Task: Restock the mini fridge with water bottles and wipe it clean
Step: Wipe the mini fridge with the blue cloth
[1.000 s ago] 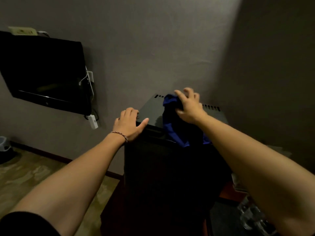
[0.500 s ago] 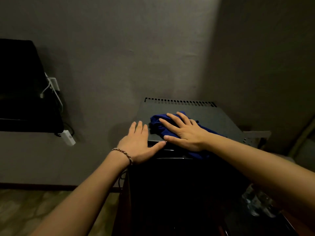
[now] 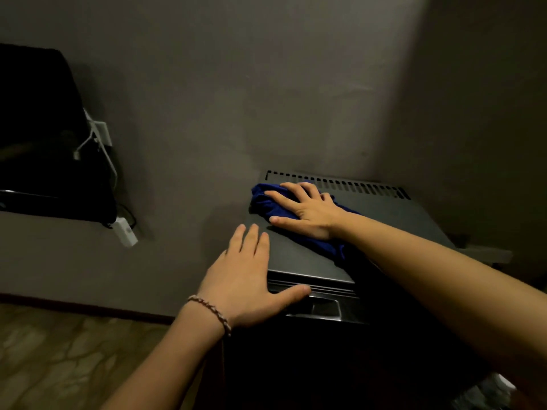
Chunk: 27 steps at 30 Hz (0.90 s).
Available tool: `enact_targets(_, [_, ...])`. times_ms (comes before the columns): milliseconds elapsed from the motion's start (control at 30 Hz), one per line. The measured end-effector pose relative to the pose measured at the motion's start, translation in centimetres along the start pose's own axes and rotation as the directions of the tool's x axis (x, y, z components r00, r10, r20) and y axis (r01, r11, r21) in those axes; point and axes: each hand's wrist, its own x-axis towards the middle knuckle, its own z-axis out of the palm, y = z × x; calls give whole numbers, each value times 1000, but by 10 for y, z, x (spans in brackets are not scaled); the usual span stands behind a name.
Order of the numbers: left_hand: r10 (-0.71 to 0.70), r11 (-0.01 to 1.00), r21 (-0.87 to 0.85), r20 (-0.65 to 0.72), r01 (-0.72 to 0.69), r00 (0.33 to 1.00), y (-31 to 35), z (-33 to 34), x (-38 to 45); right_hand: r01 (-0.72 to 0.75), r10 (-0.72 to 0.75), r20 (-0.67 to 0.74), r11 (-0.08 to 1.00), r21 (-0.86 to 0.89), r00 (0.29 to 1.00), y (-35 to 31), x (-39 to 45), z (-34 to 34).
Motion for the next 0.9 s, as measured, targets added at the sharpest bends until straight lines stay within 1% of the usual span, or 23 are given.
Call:
enact_targets(100, [19, 1000, 19, -23, -19, 1000, 1, -6, 6, -38, 38, -10, 999, 11, 999, 1, 32, 1])
enact_targets(200, [-11, 995, -95, -100, 1, 995, -3, -11, 31, -91, 91, -35, 996, 22, 995, 2, 49, 2])
enact_targets(233, [-39, 992, -124, -90, 27, 995, -5, -11, 41, -105, 106, -39, 994, 26, 994, 2, 52, 2])
enact_targets(300, [-87, 987, -139, -18, 83, 996, -6, -10, 57, -127, 128, -41, 992, 26, 991, 2, 53, 2])
enact_targets(400, [-104, 985, -134, 20, 106, 994, -8, -7, 65, -150, 151, -34, 988, 38, 988, 1, 48, 0])
enact_targets(567, [-120, 984, -129, 54, 127, 991, -6, -10, 56, -226, 225, 10, 972, 72, 974, 1, 28, -2])
enact_targets(700, [-127, 982, -136, 57, 134, 990, -5, -12, 52, -338, 338, 25, 937, 82, 941, 17, -5, -6])
enact_targets(767, [-126, 980, -147, 50, 132, 991, -5, -12, 51, -371, 368, 50, 926, 74, 928, 21, -29, -7])
enact_targets(833, [-123, 979, -161, 41, 128, 992, -6, -10, 51, -342, 339, 72, 939, 37, 938, 19, -57, -4])
enact_targets(900, [-121, 979, -162, 31, 124, 992, -5, -9, 50, -265, 265, 73, 964, 2, 962, 14, -82, 1])
